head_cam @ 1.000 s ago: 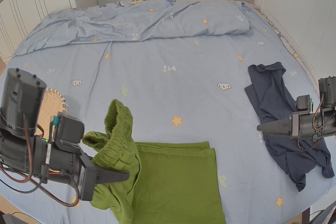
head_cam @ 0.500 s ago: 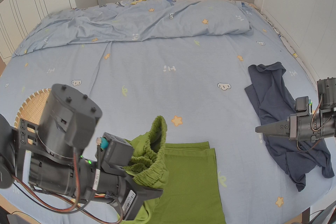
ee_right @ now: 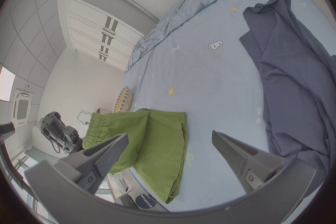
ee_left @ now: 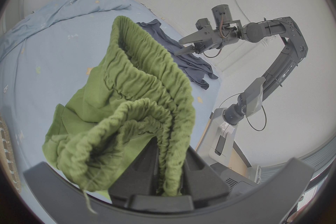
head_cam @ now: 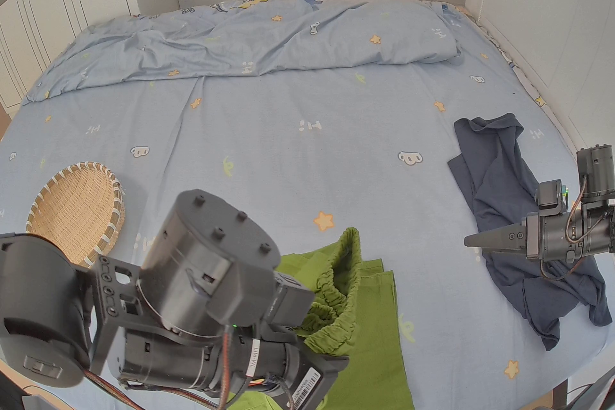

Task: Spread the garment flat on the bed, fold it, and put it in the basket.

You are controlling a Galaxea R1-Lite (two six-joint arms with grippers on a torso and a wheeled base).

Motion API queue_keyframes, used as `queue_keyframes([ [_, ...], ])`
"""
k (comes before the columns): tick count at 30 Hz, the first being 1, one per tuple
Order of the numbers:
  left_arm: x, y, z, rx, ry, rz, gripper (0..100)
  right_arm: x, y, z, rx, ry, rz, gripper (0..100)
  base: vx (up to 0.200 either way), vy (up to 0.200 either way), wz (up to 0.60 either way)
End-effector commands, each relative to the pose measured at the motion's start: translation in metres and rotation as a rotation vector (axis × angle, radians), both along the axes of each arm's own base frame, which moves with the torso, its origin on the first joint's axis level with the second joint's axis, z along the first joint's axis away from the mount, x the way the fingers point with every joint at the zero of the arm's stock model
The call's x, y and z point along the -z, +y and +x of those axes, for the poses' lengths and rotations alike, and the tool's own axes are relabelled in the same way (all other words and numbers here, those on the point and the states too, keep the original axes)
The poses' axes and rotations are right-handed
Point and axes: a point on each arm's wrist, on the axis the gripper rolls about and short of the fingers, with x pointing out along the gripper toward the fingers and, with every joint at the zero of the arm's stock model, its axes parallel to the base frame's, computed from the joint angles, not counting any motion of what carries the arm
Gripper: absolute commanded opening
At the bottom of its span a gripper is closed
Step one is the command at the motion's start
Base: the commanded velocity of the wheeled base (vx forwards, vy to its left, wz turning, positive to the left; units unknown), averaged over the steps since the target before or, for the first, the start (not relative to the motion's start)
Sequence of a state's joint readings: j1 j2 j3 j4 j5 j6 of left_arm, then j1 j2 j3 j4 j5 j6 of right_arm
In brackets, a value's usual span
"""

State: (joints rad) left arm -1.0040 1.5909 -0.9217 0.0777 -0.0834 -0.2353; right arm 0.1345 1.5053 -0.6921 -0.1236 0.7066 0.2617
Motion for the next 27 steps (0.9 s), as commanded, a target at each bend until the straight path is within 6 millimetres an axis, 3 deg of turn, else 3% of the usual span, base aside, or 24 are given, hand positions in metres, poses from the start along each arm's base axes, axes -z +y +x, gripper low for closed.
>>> queue_keyframes([
  [1,0.009,-0.008,0.001,0.011,0.013,0.023,0,0.001,0.0,0.001,-0.001,0.006,0.0,100,0.0,0.0,0.0],
  [2,0.012,-0.01,0.002,0.011,0.017,0.028,0,0.001,0.0,0.001,-0.001,0.006,0.0,100,0.0,0.0,0.0],
  [3,0.013,-0.011,0.003,0.01,0.018,0.027,100,0.001,0.001,0.001,-0.002,0.006,0.0,100,0.0,0.0,0.0],
  [9,0.022,-0.026,0.004,0.005,0.04,0.0,100,0.001,0.0,0.001,0.002,0.006,-0.001,100,0.0,0.0,0.0],
  [16,0.014,-0.037,0.012,-0.155,0.132,-0.247,100,0.001,-0.002,0.002,0.009,0.003,0.0,100,0.0,0.0,0.0],
  [21,0.016,0.015,0.049,-0.38,0.231,-0.325,100,-0.002,-0.002,0.001,0.01,-0.007,0.004,100,0.0,0.0,0.0],
  [23,0.025,0.045,0.058,-0.421,0.299,-0.33,100,-0.003,-0.002,0.001,0.011,-0.009,0.008,100,0.0,0.0,0.0],
  [24,0.028,0.05,0.059,-0.426,0.313,-0.331,100,-0.004,-0.002,0.001,0.011,-0.011,0.008,100,0.0,0.0,0.0],
  [25,0.043,0.083,0.06,-0.447,0.407,-0.336,100,-0.005,-0.002,0.0,0.009,-0.012,0.01,100,0.0,0.0,0.0],
  [27,0.06,0.113,0.061,-0.471,0.498,-0.366,100,-0.008,-0.002,-0.002,0.007,-0.025,0.012,100,0.0,0.0,0.0],
])
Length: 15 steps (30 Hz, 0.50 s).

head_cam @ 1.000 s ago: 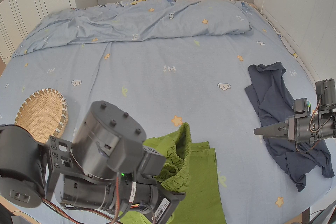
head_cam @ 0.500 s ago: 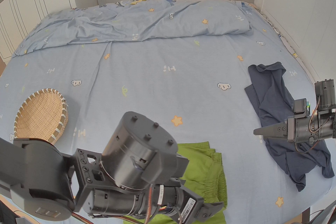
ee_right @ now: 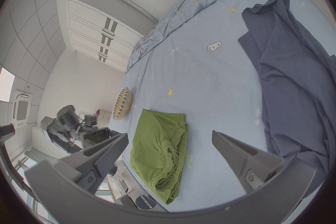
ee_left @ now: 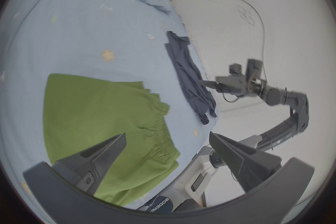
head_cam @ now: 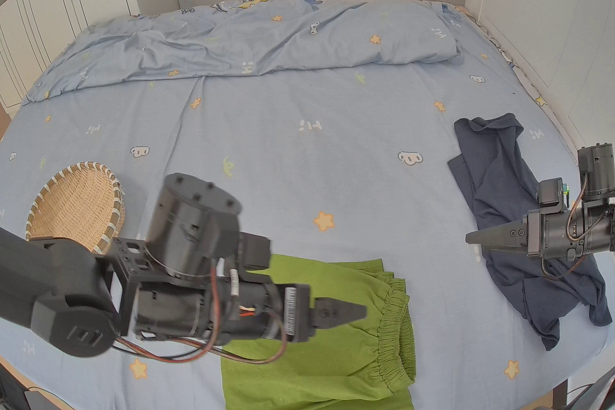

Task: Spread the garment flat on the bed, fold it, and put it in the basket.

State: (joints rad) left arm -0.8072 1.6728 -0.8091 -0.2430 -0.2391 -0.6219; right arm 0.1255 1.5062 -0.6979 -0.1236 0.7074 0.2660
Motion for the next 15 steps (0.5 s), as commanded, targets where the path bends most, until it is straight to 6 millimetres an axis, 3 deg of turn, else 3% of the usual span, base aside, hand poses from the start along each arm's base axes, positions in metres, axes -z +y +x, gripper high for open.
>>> queue_keyframes([
  [1,0.038,0.105,0.009,-0.138,0.247,-0.102,100,-0.007,0.0,-0.004,-0.003,-0.027,0.008,100,0.0,0.0,0.0],
  [2,0.049,0.126,0.008,-0.15,0.265,-0.138,100,-0.009,0.0,-0.006,-0.004,-0.034,0.009,100,0.0,0.0,0.0],
  [5,0.071,0.146,0.009,-0.13,0.245,-0.149,100,-0.011,0.001,-0.009,-0.008,-0.042,0.011,100,0.0,0.0,0.0],
  [11,0.105,0.149,0.022,-0.093,0.242,-0.101,100,-0.013,0.0,-0.012,-0.008,-0.053,0.012,100,0.0,0.0,0.0],
  [15,0.111,0.147,0.026,-0.086,0.265,-0.097,100,-0.013,0.0,-0.012,-0.008,-0.056,0.012,100,0.0,0.0,0.0],
])
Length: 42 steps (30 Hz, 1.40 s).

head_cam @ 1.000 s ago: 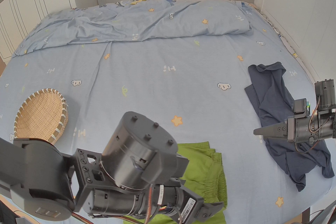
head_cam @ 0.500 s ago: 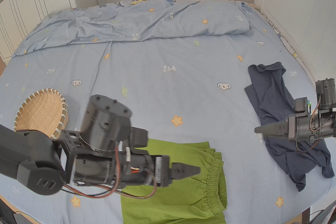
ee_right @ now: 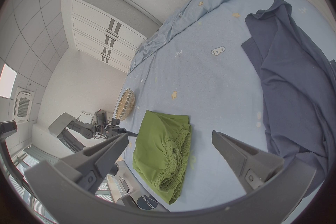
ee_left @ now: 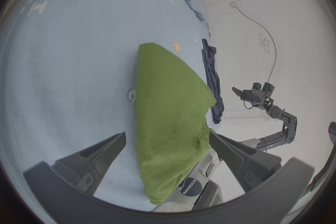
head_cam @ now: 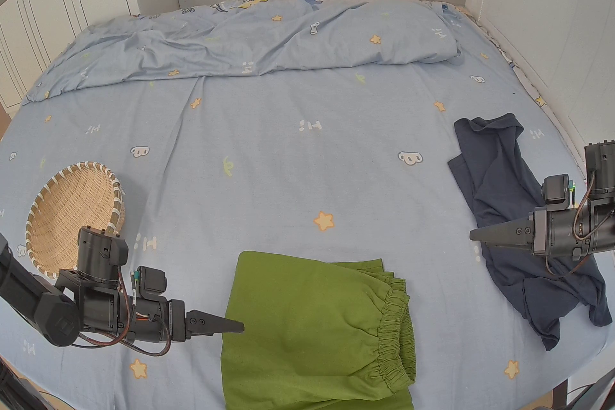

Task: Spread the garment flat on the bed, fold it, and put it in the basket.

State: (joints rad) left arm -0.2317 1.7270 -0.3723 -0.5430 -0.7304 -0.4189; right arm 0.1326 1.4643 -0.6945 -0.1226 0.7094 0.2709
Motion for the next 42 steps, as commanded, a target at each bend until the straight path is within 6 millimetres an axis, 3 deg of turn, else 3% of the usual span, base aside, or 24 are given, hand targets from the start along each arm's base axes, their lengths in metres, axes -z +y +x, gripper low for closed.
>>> queue_keyframes([
  [1,0.029,0.003,0.004,0.009,0.101,0.014,100,-0.004,0.0,-0.004,-0.003,-0.021,0.004,100,0.0,0.0,0.0],
  [11,0.044,-0.023,0.005,0.101,0.134,0.013,100,-0.004,0.0,-0.004,-0.003,-0.019,0.004,100,0.0,0.0,0.0],
  [19,0.054,-0.057,0.011,0.13,0.109,-0.069,100,-0.003,0.0,-0.004,-0.004,-0.016,0.002,100,0.0,0.0,0.0],
  [29,0.053,-0.06,0.013,0.088,0.102,-0.136,100,-0.003,0.0,-0.004,-0.005,-0.017,0.002,100,0.0,0.0,0.0],
  [30,0.053,-0.06,0.013,0.088,0.102,-0.136,0,-0.003,0.0,-0.004,-0.005,-0.017,0.002,100,0.0,0.0,0.0],
  [37,0.047,-0.058,0.012,0.075,0.103,-0.144,0,-0.003,0.0,-0.004,-0.003,-0.015,0.003,100,0.0,0.0,0.0],
  [42,0.006,-0.054,0.015,0.033,0.052,-0.218,0,-0.008,0.0,-0.003,0.0,-0.034,0.005,100,0.0,0.0,0.0],
])
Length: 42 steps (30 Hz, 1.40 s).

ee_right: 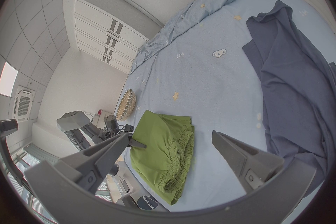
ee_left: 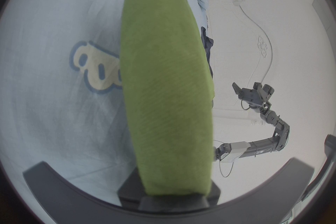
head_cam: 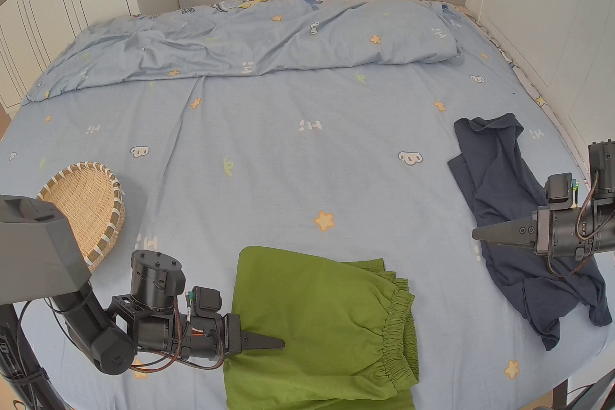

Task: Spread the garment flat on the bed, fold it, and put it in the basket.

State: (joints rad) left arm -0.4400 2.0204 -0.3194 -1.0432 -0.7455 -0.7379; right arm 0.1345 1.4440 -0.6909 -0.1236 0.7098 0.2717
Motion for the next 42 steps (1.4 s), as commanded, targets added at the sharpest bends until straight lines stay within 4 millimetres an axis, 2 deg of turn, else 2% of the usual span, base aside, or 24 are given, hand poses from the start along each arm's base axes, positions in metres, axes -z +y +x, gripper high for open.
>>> queue_keyframes([
  [1,-0.059,0.002,0.01,-0.049,-0.064,-0.083,0,-0.011,-0.001,0.005,0.007,-0.045,0.006,100,0.0,0.0,0.0],
  [5,-0.104,-0.006,0.029,-0.053,-0.032,-0.069,0,-0.016,-0.003,0.01,0.019,-0.06,0.007,100,0.0,0.0,0.0],
  [8,-0.121,-0.006,0.038,-0.051,-0.012,-0.032,0,-0.014,-0.005,0.011,0.023,-0.05,0.011,100,0.0,0.0,0.0],
  [10,-0.127,0.003,0.04,-0.041,-0.031,-0.006,0,-0.013,-0.006,0.011,0.028,-0.047,0.01,100,0.0,0.0,0.0],
  [15,-0.126,0.011,0.041,-0.021,-0.011,0.044,0,-0.013,-0.005,0.01,0.02,-0.046,0.01,100,0.0,0.0,0.0],
  [17,-0.127,0.02,0.043,-0.033,-0.006,0.067,0,-0.013,-0.004,0.01,0.016,-0.043,0.01,100,0.0,0.0,0.0],
  [21,-0.138,0.028,0.041,-0.034,-0.011,0.059,0,-0.012,-0.003,0.009,0.014,-0.041,0.01,100,0.0,0.0,0.0],
  [24,-0.145,0.032,0.039,-0.044,-0.022,0.053,0,-0.013,-0.003,0.009,0.014,-0.044,0.01,100,0.0,0.2,0.0],
  [33,-0.15,0.03,0.034,-0.032,-0.029,0.051,0,-0.013,-0.003,0.008,0.01,-0.043,0.01,100,0.0,0.2,0.0],
  [38,-0.147,0.019,0.028,0.011,-0.013,0.055,0,-0.013,-0.003,0.008,0.01,-0.043,0.01,100,0.0,0.2,0.0],
  [42,-0.147,0.018,0.027,0.014,-0.009,0.058,0,-0.013,-0.003,0.008,0.01,-0.043,0.01,100,0.0,0.2,0.0],
])
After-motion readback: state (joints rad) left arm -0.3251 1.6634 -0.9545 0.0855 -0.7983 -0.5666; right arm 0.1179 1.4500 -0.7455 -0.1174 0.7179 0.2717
